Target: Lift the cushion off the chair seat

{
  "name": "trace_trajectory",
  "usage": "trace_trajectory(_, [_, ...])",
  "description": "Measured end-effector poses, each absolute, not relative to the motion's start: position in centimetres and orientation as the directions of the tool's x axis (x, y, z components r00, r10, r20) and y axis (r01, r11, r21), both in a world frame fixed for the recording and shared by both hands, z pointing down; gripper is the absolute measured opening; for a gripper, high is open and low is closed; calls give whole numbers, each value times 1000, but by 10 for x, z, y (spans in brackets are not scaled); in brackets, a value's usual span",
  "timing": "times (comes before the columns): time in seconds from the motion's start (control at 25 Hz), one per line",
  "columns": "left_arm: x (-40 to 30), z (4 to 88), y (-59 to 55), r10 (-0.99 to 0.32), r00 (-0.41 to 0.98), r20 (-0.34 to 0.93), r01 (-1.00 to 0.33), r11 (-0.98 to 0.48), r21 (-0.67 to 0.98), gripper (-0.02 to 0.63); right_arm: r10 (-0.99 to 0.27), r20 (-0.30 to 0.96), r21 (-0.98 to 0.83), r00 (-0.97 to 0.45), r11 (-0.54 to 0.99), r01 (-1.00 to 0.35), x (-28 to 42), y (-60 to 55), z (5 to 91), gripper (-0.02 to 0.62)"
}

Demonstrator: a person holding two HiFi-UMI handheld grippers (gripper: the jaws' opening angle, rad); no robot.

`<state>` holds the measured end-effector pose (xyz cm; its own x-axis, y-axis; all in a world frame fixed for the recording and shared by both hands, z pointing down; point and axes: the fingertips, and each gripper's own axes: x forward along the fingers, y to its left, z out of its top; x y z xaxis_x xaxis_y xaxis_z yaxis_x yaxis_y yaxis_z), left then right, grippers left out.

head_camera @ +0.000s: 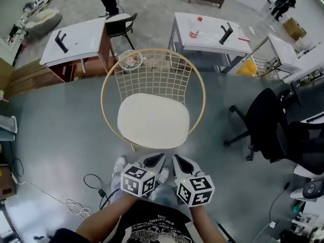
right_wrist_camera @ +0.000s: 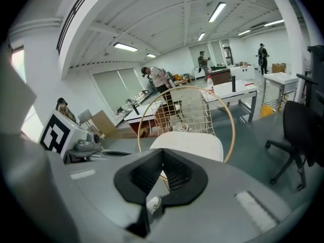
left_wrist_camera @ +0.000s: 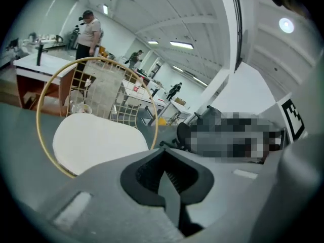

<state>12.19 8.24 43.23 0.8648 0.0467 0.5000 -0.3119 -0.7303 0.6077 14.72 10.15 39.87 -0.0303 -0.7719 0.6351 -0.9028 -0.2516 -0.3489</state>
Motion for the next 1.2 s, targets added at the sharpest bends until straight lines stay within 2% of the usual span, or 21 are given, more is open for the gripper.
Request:
trace_trajectory(0.36, [105,500,57,-143,887,439,-448,-500,742,-3,-744,632,-379,-217,-52,-924,142,72,444,-2])
trace_trajectory(0.88, [67,590,45,-283,879,384,-464,-319,827,-2,-677,663,-393,-318,46,-919,121,72,497,-2])
trace_trajectory(0.92, [65,600,45,-282,878,388,-465,-306,830,10,-672,667,-392,-322,51,-919,120,72,499,-2])
trace_trajectory(0.96, [62,609,45,-281,877,390,-465,-293,835,54,-667,670,-389,-326,59,-919,118,74,502,-2])
trace_trajectory(1.12, [57,638,42,-291,878,381,-453,-243,858,92,-630,703,-364,-330,80,-928,117,87,514,-2])
trace_trajectory(1.2, [60,647,40,-303,882,361,-430,-202,880,133,-605,727,-357,-326,73,-931,119,96,521,-2])
